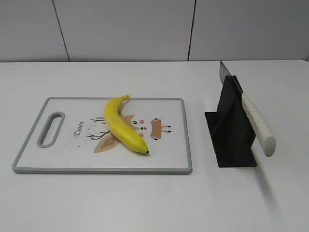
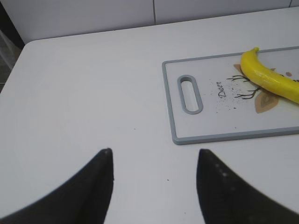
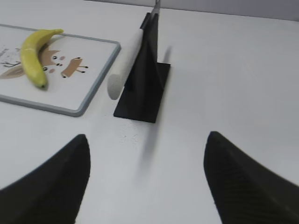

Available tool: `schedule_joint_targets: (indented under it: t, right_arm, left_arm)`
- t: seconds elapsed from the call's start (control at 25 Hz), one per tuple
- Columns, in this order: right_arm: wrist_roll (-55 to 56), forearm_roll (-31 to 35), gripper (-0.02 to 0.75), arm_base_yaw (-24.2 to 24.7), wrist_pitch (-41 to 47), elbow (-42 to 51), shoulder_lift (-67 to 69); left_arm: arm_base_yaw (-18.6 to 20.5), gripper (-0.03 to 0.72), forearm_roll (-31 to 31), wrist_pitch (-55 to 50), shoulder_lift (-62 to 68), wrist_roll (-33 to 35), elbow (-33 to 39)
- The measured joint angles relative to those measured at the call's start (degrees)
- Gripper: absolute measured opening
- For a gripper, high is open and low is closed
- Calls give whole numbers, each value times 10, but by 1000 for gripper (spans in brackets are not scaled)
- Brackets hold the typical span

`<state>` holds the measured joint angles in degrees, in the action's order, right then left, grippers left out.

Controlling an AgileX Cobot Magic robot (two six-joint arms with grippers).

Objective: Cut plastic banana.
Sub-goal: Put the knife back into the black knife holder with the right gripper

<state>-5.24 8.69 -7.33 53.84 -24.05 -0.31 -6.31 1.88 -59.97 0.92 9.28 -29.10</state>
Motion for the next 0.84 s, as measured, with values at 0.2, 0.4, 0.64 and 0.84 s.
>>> schedule_joint_targets:
  t: [0.2,0.4,0.64,0.84]
  right_arm:
    - [-1,1,592,65,0,0,0]
    - [-1,2,592,72,0,0,0]
    - [-1,2,592,72,0,0,0]
    - [-1,2,592,72,0,0,0]
  left_arm:
    - [0,524,0,0,0,0,0]
    - [0,498,0,0,0,0,0]
    - [0,481,0,0,0,0,0]
    - [0,481,0,0,0,0,0]
